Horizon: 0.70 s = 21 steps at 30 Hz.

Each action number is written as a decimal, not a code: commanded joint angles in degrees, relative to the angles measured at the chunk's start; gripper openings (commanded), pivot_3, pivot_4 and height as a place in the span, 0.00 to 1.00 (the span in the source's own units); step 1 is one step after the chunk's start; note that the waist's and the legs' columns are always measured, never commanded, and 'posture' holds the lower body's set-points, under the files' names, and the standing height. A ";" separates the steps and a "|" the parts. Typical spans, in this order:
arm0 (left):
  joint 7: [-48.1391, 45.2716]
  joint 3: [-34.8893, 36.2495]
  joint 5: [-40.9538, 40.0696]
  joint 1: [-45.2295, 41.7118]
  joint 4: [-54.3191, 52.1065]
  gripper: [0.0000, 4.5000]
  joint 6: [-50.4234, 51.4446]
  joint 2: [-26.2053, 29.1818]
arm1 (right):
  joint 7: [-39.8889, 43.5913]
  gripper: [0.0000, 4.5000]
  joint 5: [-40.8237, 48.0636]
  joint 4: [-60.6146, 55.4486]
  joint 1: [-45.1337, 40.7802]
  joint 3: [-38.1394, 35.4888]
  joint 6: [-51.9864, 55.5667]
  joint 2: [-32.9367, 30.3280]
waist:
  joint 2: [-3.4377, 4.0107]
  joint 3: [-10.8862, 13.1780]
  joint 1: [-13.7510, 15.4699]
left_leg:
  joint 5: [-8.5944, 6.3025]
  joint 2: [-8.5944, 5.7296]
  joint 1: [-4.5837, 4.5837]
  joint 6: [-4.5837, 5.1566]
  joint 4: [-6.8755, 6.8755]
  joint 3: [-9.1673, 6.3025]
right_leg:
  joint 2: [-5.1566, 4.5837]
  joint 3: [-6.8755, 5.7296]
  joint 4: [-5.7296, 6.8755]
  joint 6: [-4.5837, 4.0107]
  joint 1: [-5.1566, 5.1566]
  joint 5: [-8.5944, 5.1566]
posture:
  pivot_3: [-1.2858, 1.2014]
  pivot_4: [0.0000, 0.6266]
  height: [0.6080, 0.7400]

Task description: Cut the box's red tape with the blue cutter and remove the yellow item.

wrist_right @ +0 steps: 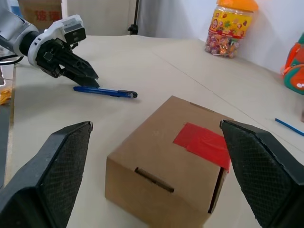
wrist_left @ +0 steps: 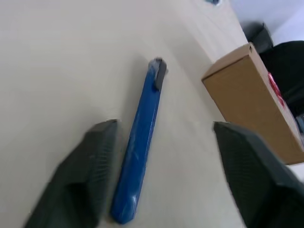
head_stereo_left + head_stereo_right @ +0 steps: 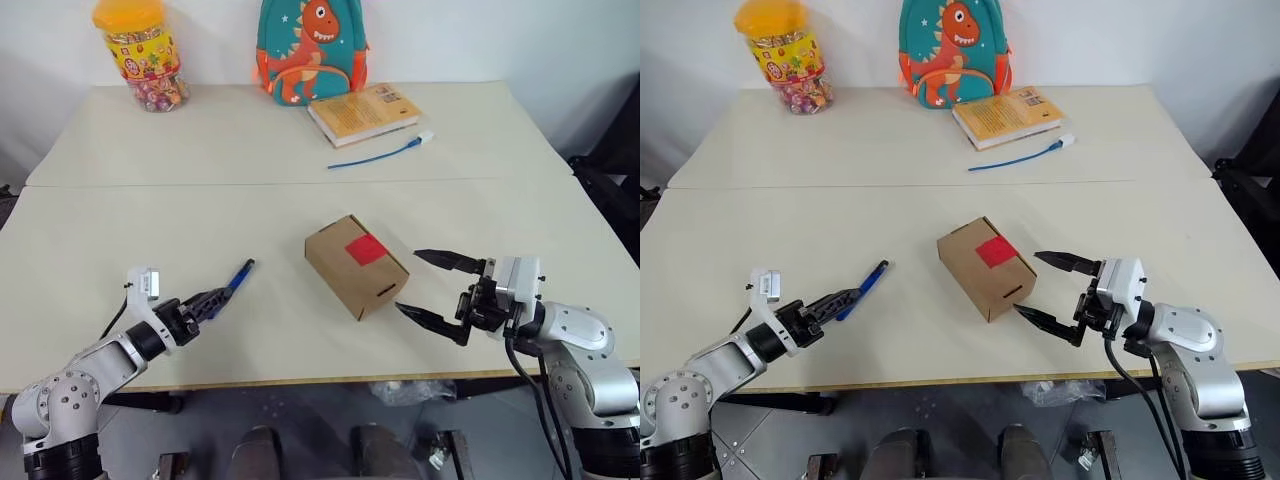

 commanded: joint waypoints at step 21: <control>-16.50 -17.75 15.34 9.11 -0.73 0.55 -12.25 7.78 | -0.92 1.00 0.60 -1.79 -0.79 -0.48 -0.04 0.20 | 0.47 -0.27 0.35 | -0.28 0.02 -0.11 0.10 0.07 0.32 | -0.01 0.24 -0.23 -0.18 -0.09 -0.05 | 0.52 0.24 1.00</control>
